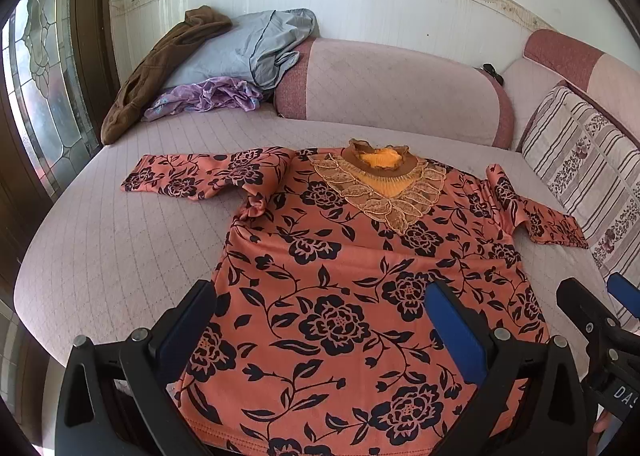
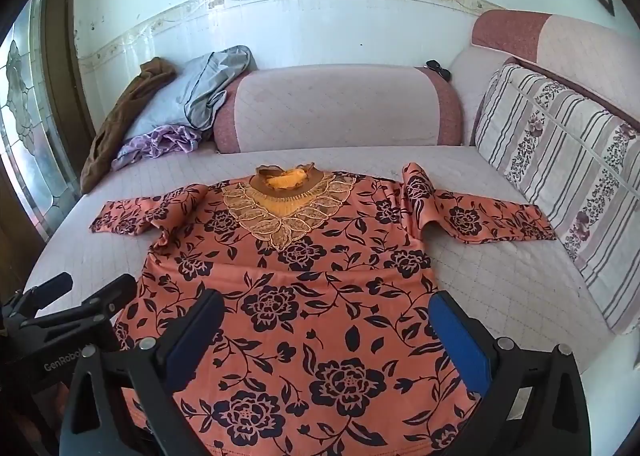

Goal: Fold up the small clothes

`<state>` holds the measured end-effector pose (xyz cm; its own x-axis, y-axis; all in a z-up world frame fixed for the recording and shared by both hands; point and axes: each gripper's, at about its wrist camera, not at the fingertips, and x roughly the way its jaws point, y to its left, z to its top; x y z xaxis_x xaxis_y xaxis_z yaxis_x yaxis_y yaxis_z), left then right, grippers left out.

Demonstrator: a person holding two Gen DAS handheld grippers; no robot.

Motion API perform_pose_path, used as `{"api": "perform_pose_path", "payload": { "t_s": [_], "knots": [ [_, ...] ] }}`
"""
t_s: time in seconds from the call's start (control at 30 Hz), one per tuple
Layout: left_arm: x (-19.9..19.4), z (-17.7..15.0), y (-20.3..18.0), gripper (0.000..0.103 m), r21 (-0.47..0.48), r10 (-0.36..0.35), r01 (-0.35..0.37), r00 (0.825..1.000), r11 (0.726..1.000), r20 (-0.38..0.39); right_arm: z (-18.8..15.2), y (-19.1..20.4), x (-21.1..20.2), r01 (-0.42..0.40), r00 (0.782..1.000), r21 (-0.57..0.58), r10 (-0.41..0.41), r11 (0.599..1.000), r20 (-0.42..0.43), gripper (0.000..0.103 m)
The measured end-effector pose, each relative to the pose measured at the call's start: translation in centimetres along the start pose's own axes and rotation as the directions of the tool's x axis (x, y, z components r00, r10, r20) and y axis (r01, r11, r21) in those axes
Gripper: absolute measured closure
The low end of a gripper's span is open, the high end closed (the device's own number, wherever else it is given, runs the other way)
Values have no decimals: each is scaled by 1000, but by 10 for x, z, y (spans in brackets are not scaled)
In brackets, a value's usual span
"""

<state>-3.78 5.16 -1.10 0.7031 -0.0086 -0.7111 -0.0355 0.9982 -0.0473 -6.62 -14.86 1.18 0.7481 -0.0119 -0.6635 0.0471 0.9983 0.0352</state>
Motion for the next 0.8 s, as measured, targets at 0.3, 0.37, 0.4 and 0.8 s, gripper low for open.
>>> {"api": "perform_pose_path", "payload": {
  "t_s": [0.3, 0.37, 0.4, 0.8],
  "knots": [
    [-2, -3, 0, 0, 6, -2, 2, 1000, 1000, -2, -1, -3, 1, 2, 1000, 7, -2, 1000, 0, 0],
    [-2, -3, -1, 0, 7, -2, 2, 1000, 1000, -2, 0, -2, -1, 4, 1000, 8, -4, 1000, 0, 0],
    [-2, -3, -1, 0, 7, -2, 2, 1000, 1000, -2, 1, -2, 0, 3, 1000, 10, -3, 1000, 2, 0],
    [-2, -2, -2, 0, -6, -9, 9, 1000, 1000, -20, 3, -1, 4, -12, 1000, 22, 11, 1000, 25, 0]
  ]
}}
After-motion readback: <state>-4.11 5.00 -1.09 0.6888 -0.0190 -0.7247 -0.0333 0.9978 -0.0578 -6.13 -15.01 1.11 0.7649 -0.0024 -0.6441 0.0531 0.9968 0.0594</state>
